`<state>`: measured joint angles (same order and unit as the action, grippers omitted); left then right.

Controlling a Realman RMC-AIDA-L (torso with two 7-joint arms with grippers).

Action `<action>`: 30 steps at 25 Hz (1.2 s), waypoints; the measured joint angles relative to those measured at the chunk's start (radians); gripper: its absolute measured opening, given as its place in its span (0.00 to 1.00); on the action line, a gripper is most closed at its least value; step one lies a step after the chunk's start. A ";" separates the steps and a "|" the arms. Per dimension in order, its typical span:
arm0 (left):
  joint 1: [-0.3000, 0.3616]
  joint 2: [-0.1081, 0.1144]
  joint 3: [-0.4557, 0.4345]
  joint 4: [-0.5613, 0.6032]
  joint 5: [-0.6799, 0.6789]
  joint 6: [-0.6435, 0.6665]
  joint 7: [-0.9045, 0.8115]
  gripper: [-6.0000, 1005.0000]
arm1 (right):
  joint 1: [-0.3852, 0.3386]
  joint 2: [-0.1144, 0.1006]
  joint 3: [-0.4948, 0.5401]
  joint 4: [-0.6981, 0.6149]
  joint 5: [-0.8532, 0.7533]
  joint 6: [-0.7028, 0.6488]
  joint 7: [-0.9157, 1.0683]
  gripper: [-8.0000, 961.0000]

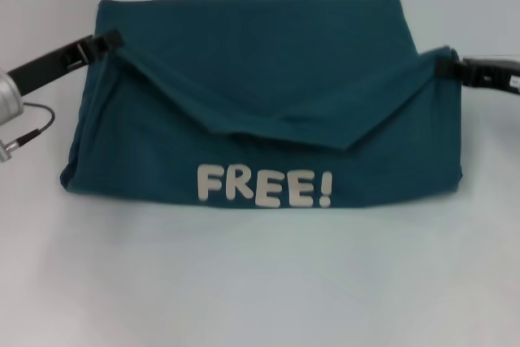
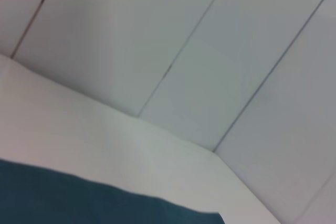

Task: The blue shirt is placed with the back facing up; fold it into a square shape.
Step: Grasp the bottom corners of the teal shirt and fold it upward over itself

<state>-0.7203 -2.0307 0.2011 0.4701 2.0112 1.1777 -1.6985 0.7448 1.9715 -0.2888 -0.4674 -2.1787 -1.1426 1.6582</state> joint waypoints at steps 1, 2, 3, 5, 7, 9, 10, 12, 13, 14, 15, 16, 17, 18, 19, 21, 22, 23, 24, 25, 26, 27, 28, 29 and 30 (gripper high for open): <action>-0.008 -0.002 0.000 -0.009 -0.014 -0.020 0.016 0.01 | 0.008 0.002 -0.001 0.002 0.004 0.020 -0.003 0.07; -0.015 -0.005 0.000 -0.016 -0.027 -0.038 0.032 0.01 | 0.018 0.004 -0.003 0.004 0.011 0.044 -0.006 0.07; -0.019 -0.006 0.000 -0.020 -0.036 -0.050 0.042 0.01 | 0.026 0.006 -0.006 0.004 0.018 0.066 -0.010 0.07; -0.033 -0.012 0.000 -0.031 -0.061 -0.083 0.074 0.01 | 0.040 0.008 -0.008 0.005 0.032 0.101 -0.018 0.07; -0.046 -0.020 0.000 -0.033 -0.074 -0.107 0.093 0.01 | 0.054 0.009 -0.015 0.007 0.043 0.129 -0.026 0.07; -0.055 -0.028 0.000 -0.033 -0.078 -0.132 0.106 0.01 | 0.067 0.011 -0.024 0.014 0.048 0.161 -0.034 0.07; -0.057 -0.032 0.000 -0.034 -0.080 -0.147 0.114 0.01 | 0.071 0.012 -0.028 0.019 0.052 0.181 -0.042 0.07; -0.061 -0.039 0.000 -0.037 -0.094 -0.175 0.134 0.01 | 0.077 0.016 -0.041 0.036 0.065 0.220 -0.066 0.08; -0.062 -0.042 0.000 -0.044 -0.105 -0.186 0.148 0.01 | 0.079 0.017 -0.049 0.046 0.074 0.236 -0.078 0.08; -0.062 -0.043 0.000 -0.053 -0.113 -0.191 0.161 0.01 | 0.080 0.018 -0.056 0.056 0.083 0.249 -0.090 0.08; -0.062 -0.043 0.000 -0.065 -0.123 -0.197 0.178 0.01 | 0.081 0.018 -0.062 0.066 0.095 0.261 -0.102 0.08; -0.062 -0.043 0.000 -0.074 -0.129 -0.204 0.189 0.01 | 0.081 0.019 -0.066 0.075 0.102 0.271 -0.113 0.08; -0.062 -0.045 0.000 -0.083 -0.137 -0.215 0.205 0.01 | 0.081 0.019 -0.069 0.083 0.111 0.283 -0.126 0.08; -0.062 -0.045 -0.001 -0.087 -0.141 -0.221 0.212 0.01 | 0.081 0.019 -0.071 0.092 0.119 0.295 -0.137 0.08; -0.062 -0.048 -0.002 -0.094 -0.149 -0.229 0.226 0.01 | 0.081 0.019 -0.073 0.102 0.125 0.304 -0.149 0.08; -0.060 -0.050 -0.002 -0.104 -0.164 -0.240 0.249 0.01 | 0.081 0.020 -0.073 0.117 0.134 0.321 -0.167 0.08; -0.060 -0.051 -0.002 -0.110 -0.173 -0.245 0.263 0.01 | 0.081 0.021 -0.074 0.124 0.138 0.331 -0.175 0.08; -0.060 -0.052 -0.002 -0.114 -0.179 -0.247 0.273 0.01 | 0.081 0.021 -0.074 0.128 0.139 0.337 -0.180 0.08; -0.060 -0.052 -0.003 -0.117 -0.182 -0.248 0.280 0.01 | 0.080 0.022 -0.074 0.131 0.139 0.341 -0.184 0.09; -0.060 -0.053 -0.004 -0.120 -0.184 -0.250 0.287 0.01 | 0.080 0.024 -0.074 0.133 0.139 0.345 -0.189 0.09; -0.059 -0.053 -0.005 -0.121 -0.184 -0.250 0.288 0.01 | 0.080 0.025 -0.074 0.133 0.139 0.346 -0.192 0.09; -0.059 -0.053 -0.005 -0.121 -0.184 -0.251 0.289 0.01 | 0.080 0.026 -0.074 0.133 0.140 0.346 -0.194 0.09; -0.058 -0.053 -0.004 -0.121 -0.184 -0.251 0.289 0.01 | 0.080 0.028 -0.075 0.133 0.140 0.346 -0.194 0.09; -0.058 -0.053 -0.003 -0.122 -0.184 -0.251 0.289 0.01 | 0.080 0.030 -0.075 0.133 0.140 0.347 -0.194 0.09; -0.057 -0.053 -0.002 -0.122 -0.184 -0.251 0.289 0.01 | 0.080 0.032 -0.075 0.133 0.140 0.347 -0.194 0.09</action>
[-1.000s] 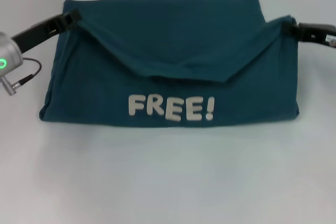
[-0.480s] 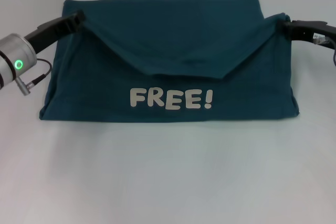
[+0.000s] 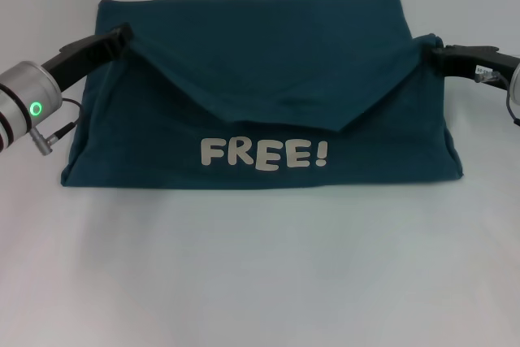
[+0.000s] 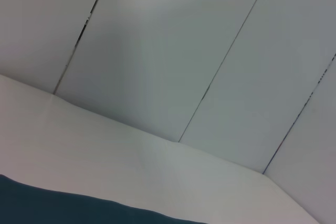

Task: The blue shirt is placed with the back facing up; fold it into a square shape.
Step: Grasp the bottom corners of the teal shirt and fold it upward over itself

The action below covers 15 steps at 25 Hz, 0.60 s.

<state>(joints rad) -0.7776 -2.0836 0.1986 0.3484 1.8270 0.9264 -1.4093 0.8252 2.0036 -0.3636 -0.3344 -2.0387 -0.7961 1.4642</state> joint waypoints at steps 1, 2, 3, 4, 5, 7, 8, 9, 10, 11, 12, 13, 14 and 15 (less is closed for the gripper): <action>0.001 0.000 0.001 0.000 0.000 0.000 0.000 0.02 | 0.000 0.001 0.000 0.000 0.000 0.002 0.000 0.09; 0.001 -0.001 0.002 0.000 0.000 0.000 0.000 0.02 | 0.000 0.002 0.000 0.000 0.000 0.005 0.000 0.09; 0.001 -0.002 0.002 0.000 0.000 0.000 0.000 0.02 | 0.001 0.003 0.000 0.000 0.000 0.009 0.000 0.09; 0.002 -0.003 0.002 0.000 0.000 0.000 0.000 0.03 | 0.001 0.004 0.000 0.000 0.000 0.013 0.000 0.09; 0.003 -0.005 0.002 0.001 0.000 0.000 0.000 0.03 | 0.001 0.005 -0.001 0.000 0.000 0.017 0.000 0.09; 0.005 -0.008 0.002 0.004 0.000 0.000 0.001 0.04 | 0.001 0.008 -0.008 -0.001 0.000 0.019 0.000 0.10; 0.007 -0.009 0.002 0.005 0.000 0.000 0.004 0.04 | 0.000 0.010 -0.014 -0.003 0.000 0.019 0.000 0.10; 0.008 -0.011 0.002 0.006 0.000 0.000 0.006 0.05 | -0.002 0.013 -0.022 -0.008 0.000 0.019 0.001 0.10; 0.009 -0.012 0.002 0.007 0.000 0.000 0.009 0.05 | -0.003 0.016 -0.028 -0.013 0.000 0.020 0.001 0.10; 0.010 -0.013 0.001 0.008 0.000 0.000 0.011 0.05 | -0.005 0.018 -0.032 -0.017 0.000 0.020 0.002 0.14; 0.011 -0.013 0.001 0.008 0.000 0.000 0.011 0.06 | -0.006 0.021 -0.035 -0.021 0.000 0.020 0.003 0.19; 0.012 -0.014 0.001 0.008 0.000 0.000 0.012 0.06 | -0.008 0.021 -0.038 -0.024 0.000 0.020 0.005 0.23; 0.014 -0.014 -0.001 0.009 0.000 0.000 0.012 0.07 | -0.008 0.021 -0.039 -0.025 0.000 0.020 0.007 0.28; 0.016 -0.014 -0.003 0.012 -0.001 0.000 0.012 0.10 | -0.008 0.021 -0.039 -0.027 0.000 0.020 0.008 0.32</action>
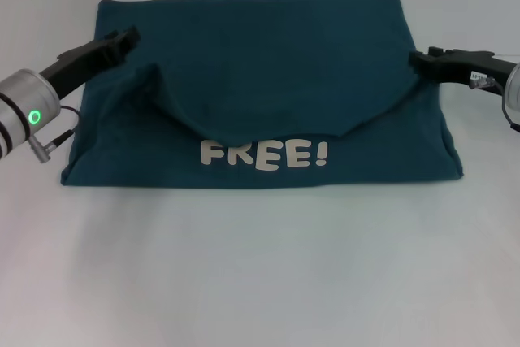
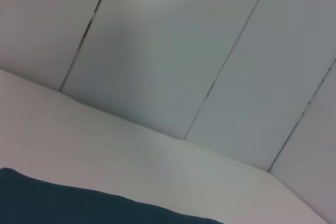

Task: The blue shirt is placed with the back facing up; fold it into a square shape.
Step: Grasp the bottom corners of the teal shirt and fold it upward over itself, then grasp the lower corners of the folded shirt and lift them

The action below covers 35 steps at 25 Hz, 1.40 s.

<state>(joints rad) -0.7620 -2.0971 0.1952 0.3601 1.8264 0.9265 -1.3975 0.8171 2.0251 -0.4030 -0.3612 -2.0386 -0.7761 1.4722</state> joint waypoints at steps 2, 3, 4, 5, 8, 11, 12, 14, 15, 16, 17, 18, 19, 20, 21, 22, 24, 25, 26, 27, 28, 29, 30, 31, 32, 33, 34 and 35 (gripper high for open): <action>0.005 0.000 -0.003 0.007 -0.007 0.000 0.000 0.17 | -0.001 -0.001 0.000 -0.007 0.000 -0.002 0.003 0.37; 0.008 0.000 -0.003 0.012 -0.012 0.000 0.000 0.20 | -0.001 -0.002 0.000 -0.009 0.000 -0.004 0.005 0.39; 0.011 -0.001 -0.003 0.016 -0.019 0.000 0.000 0.24 | -0.001 -0.004 0.000 -0.010 0.000 -0.005 0.007 0.41; 0.013 -0.001 -0.003 0.018 -0.026 0.000 0.000 0.31 | -0.001 -0.007 -0.001 -0.010 0.000 -0.006 0.012 0.43; 0.024 -0.001 -0.002 0.024 -0.052 0.006 0.000 0.52 | -0.002 -0.014 -0.008 -0.011 -0.002 -0.014 0.026 0.50; 0.043 -0.001 0.011 0.042 -0.063 0.039 -0.007 0.66 | -0.007 -0.022 -0.021 -0.016 -0.009 -0.039 0.050 0.57; 0.051 -0.001 0.015 0.047 -0.064 0.061 -0.011 0.70 | -0.012 -0.024 -0.029 -0.021 -0.012 -0.052 0.063 0.59; 0.076 0.003 0.022 0.054 -0.061 0.127 -0.023 0.77 | -0.033 -0.029 -0.057 -0.044 -0.014 -0.094 0.103 0.65; 0.088 0.004 0.029 0.061 -0.059 0.157 -0.033 0.80 | -0.041 -0.030 -0.068 -0.056 -0.014 -0.116 0.123 0.68; 0.102 0.005 0.041 0.071 -0.057 0.184 -0.046 0.83 | -0.055 -0.030 -0.083 -0.073 -0.014 -0.144 0.149 0.70; 0.117 0.004 0.057 0.088 -0.056 0.209 -0.062 0.86 | -0.068 -0.031 -0.097 -0.090 -0.014 -0.171 0.175 0.70; 0.129 0.003 0.070 0.102 -0.056 0.228 -0.074 0.90 | -0.080 -0.032 -0.112 -0.108 -0.014 -0.197 0.198 0.70; 0.148 -0.003 0.090 0.127 -0.056 0.244 -0.092 0.90 | -0.098 -0.032 -0.132 -0.130 -0.014 -0.227 0.229 0.70; 0.164 -0.010 0.108 0.151 -0.056 0.261 -0.107 0.90 | -0.112 -0.032 -0.152 -0.150 -0.014 -0.253 0.255 0.70; 0.180 -0.016 0.123 0.169 -0.055 0.272 -0.118 0.90 | -0.123 -0.032 -0.167 -0.165 -0.014 -0.270 0.274 0.70; 0.188 -0.019 0.133 0.181 -0.055 0.278 -0.122 0.90 | -0.136 -0.032 -0.185 -0.184 -0.014 -0.292 0.301 0.70; 0.217 -0.027 0.162 0.208 -0.055 0.290 -0.129 0.90 | -0.162 -0.035 -0.211 -0.213 -0.014 -0.334 0.346 0.70; 0.232 -0.029 0.178 0.220 -0.055 0.292 -0.130 0.90 | -0.171 -0.037 -0.216 -0.222 -0.014 -0.351 0.362 0.70; 0.243 -0.031 0.191 0.230 -0.054 0.294 -0.130 0.90 | -0.180 -0.041 -0.217 -0.228 -0.014 -0.371 0.381 0.70; 0.258 -0.034 0.209 0.244 -0.050 0.294 -0.130 0.90 | -0.187 -0.045 -0.217 -0.232 -0.014 -0.391 0.396 0.70; 0.271 -0.036 0.225 0.257 -0.045 0.295 -0.130 0.90 | -0.193 -0.050 -0.215 -0.234 -0.014 -0.407 0.410 0.70; 0.283 -0.037 0.238 0.271 -0.040 0.295 -0.130 0.90 | -0.198 -0.054 -0.213 -0.235 -0.013 -0.421 0.419 0.70; 0.294 -0.039 0.247 0.284 -0.029 0.295 -0.130 0.90 | -0.203 -0.061 -0.211 -0.235 -0.012 -0.435 0.429 0.70; 0.303 -0.040 0.253 0.295 -0.019 0.295 -0.130 0.90 | -0.206 -0.064 -0.210 -0.235 -0.012 -0.445 0.435 0.70; 0.311 -0.040 0.256 0.305 -0.005 0.296 -0.130 0.90 | -0.212 -0.071 -0.210 -0.235 -0.012 -0.464 0.446 0.70; 0.318 -0.040 0.257 0.312 0.009 0.296 -0.130 0.90 | -0.212 -0.071 -0.210 -0.235 -0.012 -0.464 0.446 0.70; 0.324 -0.040 0.257 0.320 0.028 0.294 -0.130 0.90 | -0.214 -0.073 -0.210 -0.235 -0.012 -0.468 0.451 0.70; 0.324 -0.040 0.257 0.320 0.028 0.294 -0.130 0.90 | -0.215 -0.074 -0.210 -0.235 -0.012 -0.469 0.455 0.70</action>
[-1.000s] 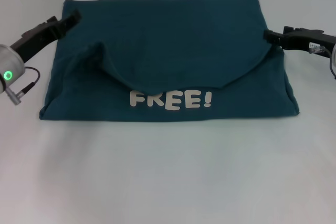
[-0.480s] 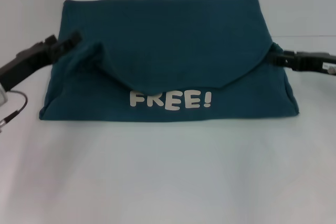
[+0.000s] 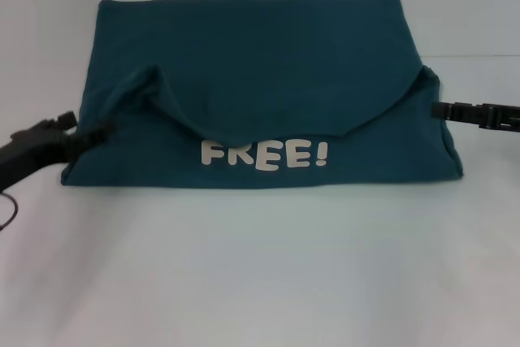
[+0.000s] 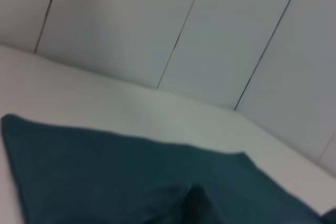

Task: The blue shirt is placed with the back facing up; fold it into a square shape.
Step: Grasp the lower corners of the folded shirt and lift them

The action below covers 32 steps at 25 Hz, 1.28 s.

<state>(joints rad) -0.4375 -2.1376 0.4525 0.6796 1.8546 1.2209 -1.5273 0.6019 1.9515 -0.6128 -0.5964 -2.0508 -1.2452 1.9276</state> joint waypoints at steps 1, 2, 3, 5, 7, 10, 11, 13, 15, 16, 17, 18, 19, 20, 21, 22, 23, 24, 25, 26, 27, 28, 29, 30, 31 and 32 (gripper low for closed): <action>0.005 0.000 -0.002 0.008 0.039 -0.008 0.004 0.90 | -0.002 -0.001 0.000 0.000 0.000 0.000 0.005 0.70; 0.006 0.000 -0.003 0.009 0.051 -0.012 0.005 0.90 | -0.002 -0.002 0.001 0.000 0.000 0.002 0.010 0.70; 0.006 -0.001 -0.003 0.010 0.066 -0.022 0.007 0.90 | -0.003 -0.002 0.002 0.000 0.000 0.004 0.014 0.70; 0.006 -0.002 -0.001 0.011 0.097 -0.055 0.013 0.89 | -0.003 -0.003 0.003 0.000 0.000 0.012 0.024 0.70; 0.008 -0.005 0.003 0.011 0.118 -0.090 0.023 0.89 | -0.004 -0.003 0.004 0.000 0.001 0.019 0.034 0.70; 0.010 -0.009 0.006 0.012 0.143 -0.130 0.056 0.89 | -0.004 -0.005 0.007 0.000 0.003 0.022 0.039 0.70; 0.011 -0.009 0.006 0.012 0.146 -0.139 0.066 0.89 | -0.004 -0.005 0.009 0.000 0.003 0.022 0.039 0.70; 0.013 -0.010 0.007 0.012 0.152 -0.163 0.094 0.89 | -0.004 -0.004 0.014 0.003 0.004 0.022 0.040 0.70; 0.014 -0.012 0.008 0.011 0.156 -0.184 0.118 0.89 | -0.004 -0.004 0.016 0.006 0.004 0.022 0.040 0.70; 0.014 -0.013 0.008 0.009 0.158 -0.193 0.128 0.89 | -0.004 -0.004 0.017 0.007 0.004 0.022 0.040 0.70; 0.015 -0.014 0.008 0.007 0.161 -0.205 0.138 0.88 | -0.006 -0.004 0.017 0.008 0.004 0.022 0.040 0.70; 0.016 -0.018 0.009 0.003 0.163 -0.229 0.157 0.88 | -0.007 -0.003 0.018 0.008 0.004 0.022 0.040 0.70; 0.016 -0.018 0.009 0.003 0.163 -0.229 0.157 0.88 | -0.008 -0.003 0.018 0.009 0.004 0.022 0.040 0.70; 0.016 -0.020 0.011 0.001 0.164 -0.241 0.165 0.88 | -0.011 -0.001 0.018 0.010 0.005 0.023 0.040 0.70; 0.016 -0.022 0.014 -0.001 0.164 -0.254 0.173 0.88 | -0.011 -0.001 0.018 0.010 0.005 0.023 0.040 0.70; 0.016 -0.023 0.019 -0.004 0.164 -0.265 0.177 0.88 | -0.013 0.000 0.018 0.010 0.005 0.024 0.040 0.70; 0.016 -0.024 0.026 -0.007 0.164 -0.276 0.180 0.88 | -0.014 0.000 0.018 0.010 0.005 0.025 0.040 0.70; 0.016 -0.024 0.035 -0.010 0.164 -0.284 0.180 0.88 | -0.016 0.001 0.018 0.010 0.005 0.026 0.040 0.70; 0.016 -0.025 0.044 -0.013 0.164 -0.294 0.181 0.88 | -0.018 0.001 0.018 0.010 0.005 0.026 0.040 0.70; 0.016 -0.025 0.056 -0.017 0.164 -0.304 0.181 0.88 | -0.019 0.002 0.018 0.010 0.006 0.026 0.040 0.70; 0.016 -0.026 0.064 -0.019 0.164 -0.315 0.182 0.87 | -0.020 0.002 0.018 0.011 0.006 0.026 0.040 0.70; 0.016 -0.027 0.070 -0.021 0.164 -0.321 0.182 0.87 | -0.021 0.003 0.018 0.011 0.006 0.026 0.040 0.70; 0.016 -0.027 0.074 -0.023 0.164 -0.325 0.182 0.87 | -0.022 0.003 0.018 0.011 0.006 0.027 0.040 0.70; 0.016 -0.028 0.076 -0.023 0.164 -0.327 0.183 0.87 | -0.022 0.004 0.018 0.012 0.006 0.027 0.040 0.70; 0.016 -0.028 0.078 -0.023 0.164 -0.327 0.183 0.87 | -0.023 0.004 0.018 0.012 0.006 0.027 0.040 0.70; 0.016 -0.028 0.079 -0.023 0.164 -0.327 0.183 0.87 | -0.024 0.004 0.018 0.012 0.006 0.027 0.040 0.70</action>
<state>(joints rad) -0.4218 -2.1658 0.5311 0.6564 2.0188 0.8934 -1.3446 0.5780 1.9554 -0.5952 -0.5842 -2.0447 -1.2183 1.9681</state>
